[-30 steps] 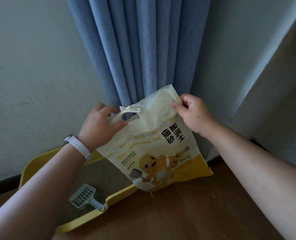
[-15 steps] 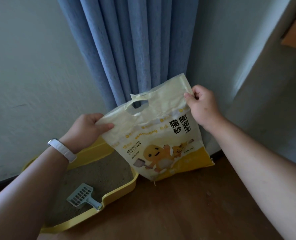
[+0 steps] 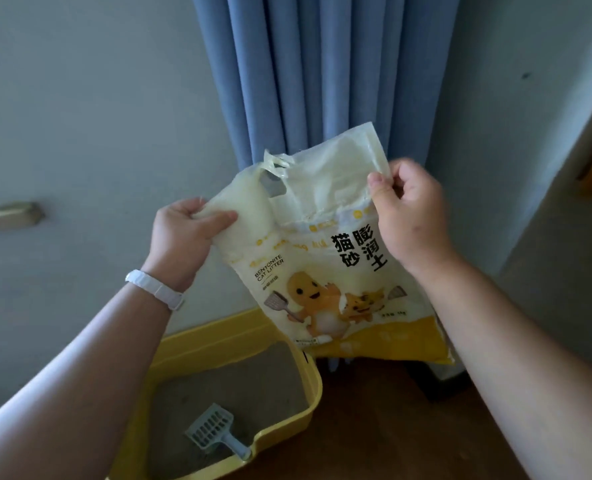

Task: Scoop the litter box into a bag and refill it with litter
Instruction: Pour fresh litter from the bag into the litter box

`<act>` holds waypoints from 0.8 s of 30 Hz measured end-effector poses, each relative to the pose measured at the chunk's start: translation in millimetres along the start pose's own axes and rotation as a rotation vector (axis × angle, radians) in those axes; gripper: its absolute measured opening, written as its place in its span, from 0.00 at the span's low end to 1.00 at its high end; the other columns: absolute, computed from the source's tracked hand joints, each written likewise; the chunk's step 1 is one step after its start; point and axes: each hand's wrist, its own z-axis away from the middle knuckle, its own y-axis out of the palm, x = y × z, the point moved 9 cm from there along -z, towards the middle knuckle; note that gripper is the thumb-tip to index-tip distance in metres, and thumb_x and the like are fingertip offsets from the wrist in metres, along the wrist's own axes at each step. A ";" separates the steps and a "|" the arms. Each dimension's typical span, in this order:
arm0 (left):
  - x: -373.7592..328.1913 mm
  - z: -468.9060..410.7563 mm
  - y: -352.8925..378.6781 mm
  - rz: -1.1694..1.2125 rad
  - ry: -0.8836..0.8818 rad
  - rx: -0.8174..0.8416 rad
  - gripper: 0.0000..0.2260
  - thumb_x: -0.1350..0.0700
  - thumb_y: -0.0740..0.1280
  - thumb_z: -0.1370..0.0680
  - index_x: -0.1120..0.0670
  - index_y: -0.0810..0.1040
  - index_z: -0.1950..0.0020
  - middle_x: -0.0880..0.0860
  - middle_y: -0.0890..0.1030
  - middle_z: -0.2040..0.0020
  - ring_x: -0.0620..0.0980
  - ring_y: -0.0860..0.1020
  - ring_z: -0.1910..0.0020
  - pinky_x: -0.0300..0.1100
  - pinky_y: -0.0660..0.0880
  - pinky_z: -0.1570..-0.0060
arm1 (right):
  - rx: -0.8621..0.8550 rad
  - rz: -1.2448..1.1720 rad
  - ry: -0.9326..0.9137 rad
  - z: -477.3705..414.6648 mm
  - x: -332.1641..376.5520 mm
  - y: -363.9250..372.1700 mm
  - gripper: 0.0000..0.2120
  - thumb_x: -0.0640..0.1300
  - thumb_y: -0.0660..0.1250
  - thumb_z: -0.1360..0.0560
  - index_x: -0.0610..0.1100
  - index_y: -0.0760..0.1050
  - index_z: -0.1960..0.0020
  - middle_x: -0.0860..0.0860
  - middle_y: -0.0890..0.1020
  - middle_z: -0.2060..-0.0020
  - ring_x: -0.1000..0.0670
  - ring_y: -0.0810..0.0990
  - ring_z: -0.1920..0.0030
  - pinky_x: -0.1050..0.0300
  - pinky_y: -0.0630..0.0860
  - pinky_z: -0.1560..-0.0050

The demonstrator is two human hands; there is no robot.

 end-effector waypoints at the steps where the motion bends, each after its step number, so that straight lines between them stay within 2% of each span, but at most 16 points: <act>1: -6.8 -2.1 -11.3 -0.005 0.008 -0.013 0.05 0.62 0.76 0.31 0.59 0.81 0.60 0.47 0.83 0.67 0.45 0.80 0.67 0.37 0.77 0.65 | -0.001 -0.012 0.000 -3.3 9.4 7.0 0.12 0.43 0.64 0.21 0.35 0.71 0.58 0.47 0.75 0.67 0.56 0.71 0.68 0.59 0.70 0.65; 3: -18.3 -3.7 -34.4 -0.003 0.019 -0.030 0.05 0.62 0.76 0.31 0.58 0.82 0.60 0.49 0.83 0.65 0.48 0.81 0.65 0.40 0.78 0.61 | 0.008 -0.040 -0.002 -8.3 28.1 22.8 0.11 0.43 0.64 0.21 0.38 0.73 0.58 0.47 0.76 0.67 0.58 0.71 0.68 0.63 0.70 0.66; 7: -38.1 -9.4 -93.5 0.024 0.045 -0.094 0.04 0.62 0.76 0.30 0.57 0.81 0.59 0.48 0.84 0.65 0.47 0.81 0.65 0.39 0.78 0.62 | 0.016 -0.091 -0.010 -11.5 65.7 56.7 0.10 0.45 0.64 0.20 0.40 0.74 0.57 0.47 0.77 0.66 0.58 0.72 0.68 0.64 0.70 0.67; 11: -51.9 -18.1 -163.9 -0.013 0.062 -0.172 0.09 0.62 0.76 0.30 0.60 0.82 0.52 0.52 0.83 0.60 0.45 0.81 0.65 0.37 0.77 0.63 | 0.065 -0.123 -0.017 -5.5 91.8 102.8 0.12 0.47 0.64 0.20 0.40 0.74 0.57 0.42 0.79 0.64 0.55 0.73 0.67 0.55 0.73 0.64; 14: -54.0 -19.9 -221.2 -0.097 0.069 -0.202 0.08 0.61 0.76 0.30 0.60 0.82 0.54 0.54 0.82 0.62 0.45 0.79 0.67 0.34 0.75 0.67 | 0.118 -0.147 -0.013 7.3 105.8 150.1 0.12 0.48 0.64 0.20 0.40 0.74 0.57 0.40 0.80 0.63 0.49 0.76 0.66 0.50 0.75 0.63; 17: -44.2 -15.8 -285.4 -0.173 0.050 -0.234 0.09 0.61 0.76 0.30 0.63 0.82 0.54 0.57 0.82 0.61 0.49 0.79 0.65 0.37 0.77 0.64 | 0.217 -0.151 0.001 29.6 115.1 209.0 0.12 0.50 0.63 0.20 0.42 0.74 0.55 0.42 0.80 0.61 0.43 0.79 0.61 0.46 0.77 0.60; 20: -32.9 -7.1 -350.0 -0.250 0.026 -0.264 0.07 0.61 0.76 0.30 0.63 0.81 0.57 0.58 0.81 0.62 0.51 0.77 0.64 0.42 0.76 0.59 | 0.296 -0.149 -0.011 55.0 127.5 267.1 0.12 0.48 0.63 0.20 0.39 0.74 0.56 0.42 0.79 0.63 0.44 0.77 0.62 0.50 0.74 0.60; 24: -19.7 3.0 -436.7 -0.361 -0.011 -0.319 0.13 0.52 0.79 0.36 0.59 0.82 0.59 0.61 0.84 0.59 0.53 0.77 0.61 0.48 0.74 0.54 | 0.414 -0.189 -0.018 91.5 152.4 339.6 0.13 0.45 0.63 0.20 0.38 0.69 0.60 0.46 0.72 0.67 0.54 0.66 0.69 0.62 0.66 0.68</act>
